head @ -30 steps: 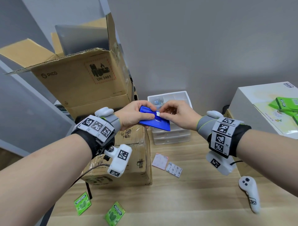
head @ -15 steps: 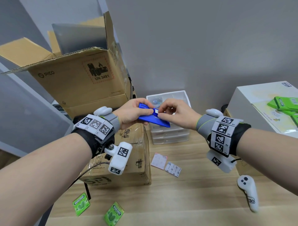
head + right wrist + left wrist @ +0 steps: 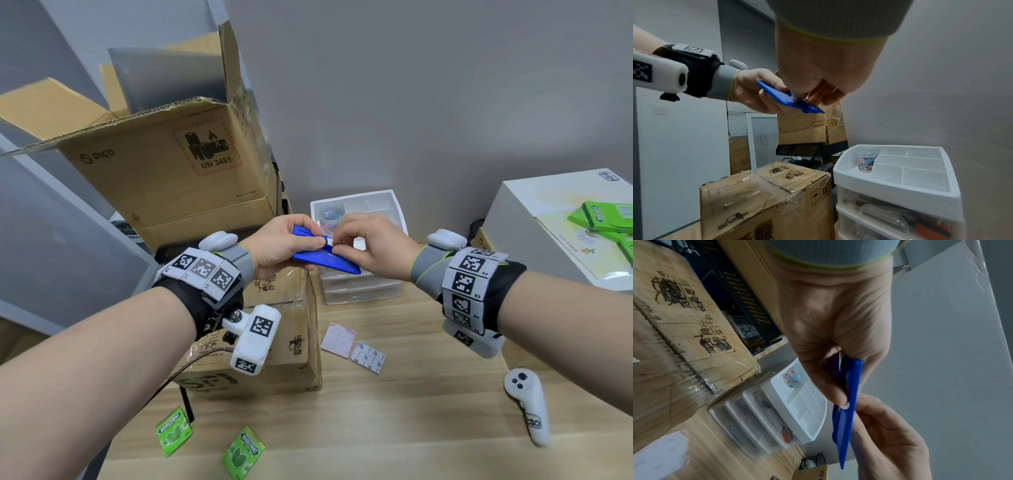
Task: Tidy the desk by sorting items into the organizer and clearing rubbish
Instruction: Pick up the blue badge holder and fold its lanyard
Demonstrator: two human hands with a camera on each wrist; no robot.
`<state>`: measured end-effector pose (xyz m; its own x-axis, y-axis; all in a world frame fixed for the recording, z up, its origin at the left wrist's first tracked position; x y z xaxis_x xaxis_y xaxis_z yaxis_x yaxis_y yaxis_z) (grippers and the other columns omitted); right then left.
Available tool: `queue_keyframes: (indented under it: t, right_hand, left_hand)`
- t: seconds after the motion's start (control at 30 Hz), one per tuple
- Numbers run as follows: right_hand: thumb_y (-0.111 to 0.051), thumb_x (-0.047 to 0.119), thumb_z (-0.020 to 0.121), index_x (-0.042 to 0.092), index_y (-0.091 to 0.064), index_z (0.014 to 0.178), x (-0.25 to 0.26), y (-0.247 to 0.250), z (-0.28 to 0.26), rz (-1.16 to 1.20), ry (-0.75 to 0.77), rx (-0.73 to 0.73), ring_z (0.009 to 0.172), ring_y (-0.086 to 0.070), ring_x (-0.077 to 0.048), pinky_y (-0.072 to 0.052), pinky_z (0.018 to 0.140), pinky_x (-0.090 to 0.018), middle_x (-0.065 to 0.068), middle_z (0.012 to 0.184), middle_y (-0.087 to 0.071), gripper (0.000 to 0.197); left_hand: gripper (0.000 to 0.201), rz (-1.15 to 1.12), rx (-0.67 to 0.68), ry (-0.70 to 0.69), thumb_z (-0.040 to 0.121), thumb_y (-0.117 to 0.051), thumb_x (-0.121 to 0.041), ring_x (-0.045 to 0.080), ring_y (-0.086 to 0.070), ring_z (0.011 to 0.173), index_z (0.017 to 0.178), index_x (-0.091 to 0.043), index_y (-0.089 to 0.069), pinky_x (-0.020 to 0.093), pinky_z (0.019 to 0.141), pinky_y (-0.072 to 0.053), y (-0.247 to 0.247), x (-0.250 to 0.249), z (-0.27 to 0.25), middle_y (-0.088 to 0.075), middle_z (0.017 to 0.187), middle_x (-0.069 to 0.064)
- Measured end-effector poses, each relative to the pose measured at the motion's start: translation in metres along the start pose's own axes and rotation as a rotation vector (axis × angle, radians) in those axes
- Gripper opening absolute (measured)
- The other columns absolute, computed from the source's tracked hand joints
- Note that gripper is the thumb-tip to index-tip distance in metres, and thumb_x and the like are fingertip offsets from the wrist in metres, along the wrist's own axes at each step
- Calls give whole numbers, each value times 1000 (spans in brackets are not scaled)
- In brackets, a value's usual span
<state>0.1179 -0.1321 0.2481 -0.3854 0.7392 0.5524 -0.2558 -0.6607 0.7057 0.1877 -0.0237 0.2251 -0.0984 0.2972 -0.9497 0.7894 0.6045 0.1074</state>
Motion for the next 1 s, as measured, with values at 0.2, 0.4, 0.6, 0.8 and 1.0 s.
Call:
queue_keyframes:
  t: [0.2, 0.4, 0.6, 0.8, 1.0]
  right_hand:
    - [-55, 15, 89, 5, -65, 78, 10, -8, -5, -195, 81, -25, 65, -57, -28, -51, 60, -40, -8, 76, -62, 18]
    - [-61, 6, 82, 7, -68, 87, 3, -17, -4, -223, 64, 75, 75, -63, -29, -54, 66, -43, -6, 89, -68, 9]
    - [-61, 7, 76, 8, -74, 81, -3, -23, 3, -265, -11, 89, 72, -64, -32, -54, 64, -42, -5, 83, -70, 14]
    - [-58, 8, 75, 7, -71, 72, -4, -24, 1, -267, -28, 107, 64, -61, -31, -53, 60, -41, -6, 76, -67, 13]
    - [-64, 3, 73, 9, -69, 71, -12, -26, -5, -168, -117, 122, 69, -61, -25, -54, 65, -40, -4, 78, -67, 8]
  left_hand:
    - [11, -5, -23, 14, 90, -67, -3, 16, -67, 65, 86, -10, -59, 23, 50, -55, -2, 4, 1, -64, 86, 14]
    - [12, -2, -43, 34, 90, -67, -3, 16, -67, 63, 85, -11, -59, 23, 50, -55, 3, 7, 1, -65, 83, 12]
    - [13, 4, -51, 39, 88, -69, -2, 18, -67, 64, 86, -9, -59, 24, 51, -56, 1, 9, 2, -64, 82, 13]
    - [12, 0, -65, 50, 88, -70, -3, 19, -69, 68, 91, -9, -61, 25, 52, -56, -3, 14, 3, -65, 84, 12]
    - [13, 10, -55, 64, 87, -71, -4, 19, -69, 68, 93, -9, -61, 26, 53, -57, -5, 19, 5, -65, 81, 11]
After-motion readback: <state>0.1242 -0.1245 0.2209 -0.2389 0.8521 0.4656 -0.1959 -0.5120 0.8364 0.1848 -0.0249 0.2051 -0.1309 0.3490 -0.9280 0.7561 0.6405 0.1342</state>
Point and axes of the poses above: each hand's wrist, its own z-axis towards the middle knuckle, its own y-axis out of the back of the hand, x = y × z, the point moved 9 cm from there along z, towards the middle knuckle
